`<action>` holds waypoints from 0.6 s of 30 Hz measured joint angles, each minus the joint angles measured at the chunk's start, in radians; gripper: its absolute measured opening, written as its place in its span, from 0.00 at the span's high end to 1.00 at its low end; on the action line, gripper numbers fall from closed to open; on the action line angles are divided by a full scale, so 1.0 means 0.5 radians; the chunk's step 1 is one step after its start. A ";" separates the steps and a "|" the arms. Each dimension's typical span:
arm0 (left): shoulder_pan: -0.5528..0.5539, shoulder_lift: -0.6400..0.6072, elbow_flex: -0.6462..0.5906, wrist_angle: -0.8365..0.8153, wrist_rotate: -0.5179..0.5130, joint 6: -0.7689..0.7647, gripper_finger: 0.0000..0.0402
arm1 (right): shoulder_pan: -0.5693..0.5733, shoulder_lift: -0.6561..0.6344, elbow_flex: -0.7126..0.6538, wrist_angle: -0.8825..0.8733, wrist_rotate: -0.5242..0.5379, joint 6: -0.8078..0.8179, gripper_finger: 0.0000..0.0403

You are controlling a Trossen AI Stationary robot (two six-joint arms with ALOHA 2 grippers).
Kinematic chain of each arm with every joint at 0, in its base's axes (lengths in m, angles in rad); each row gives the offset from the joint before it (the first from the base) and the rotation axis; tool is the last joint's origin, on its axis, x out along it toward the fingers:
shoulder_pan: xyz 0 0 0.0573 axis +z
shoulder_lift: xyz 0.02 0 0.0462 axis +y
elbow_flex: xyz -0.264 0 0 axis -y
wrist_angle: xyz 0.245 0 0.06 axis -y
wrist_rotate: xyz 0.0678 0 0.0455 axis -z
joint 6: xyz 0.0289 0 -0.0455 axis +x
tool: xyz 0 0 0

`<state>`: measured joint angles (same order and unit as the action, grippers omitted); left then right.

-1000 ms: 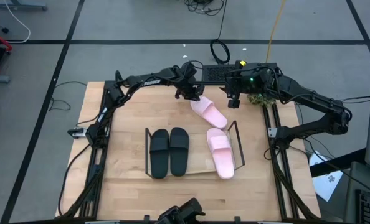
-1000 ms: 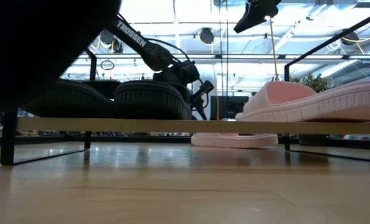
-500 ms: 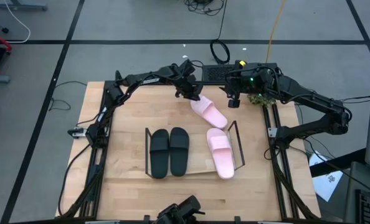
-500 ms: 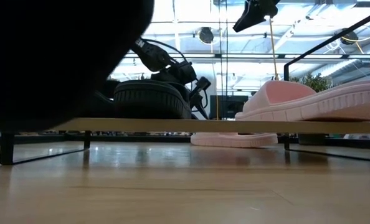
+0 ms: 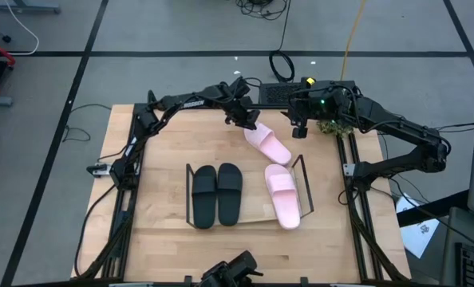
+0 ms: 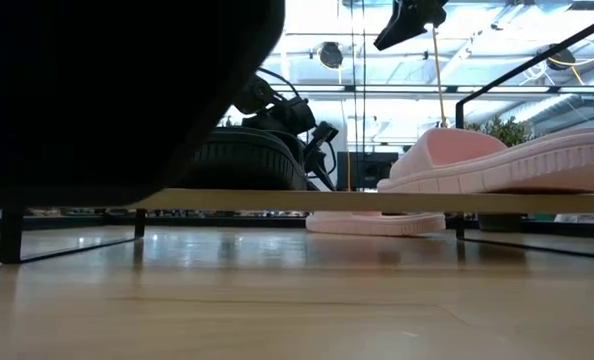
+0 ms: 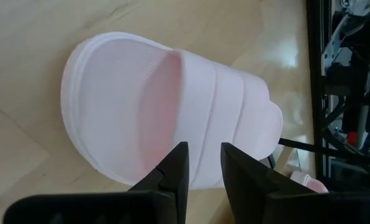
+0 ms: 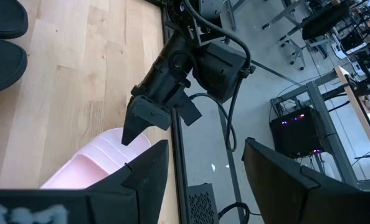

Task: Pick and place slides into the shelf
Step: Put the pink slides on the shelf

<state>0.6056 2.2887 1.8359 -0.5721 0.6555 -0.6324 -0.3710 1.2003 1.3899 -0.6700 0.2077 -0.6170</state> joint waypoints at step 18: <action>-0.072 0.001 -0.002 0.441 -0.219 -0.016 0.78 | 0.000 0.000 0.000 -0.002 0.001 0.005 0.51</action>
<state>0.5697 2.2890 1.8347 -0.3518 0.5462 -0.6404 -0.3710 1.2003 1.3899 -0.6708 0.2081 -0.6147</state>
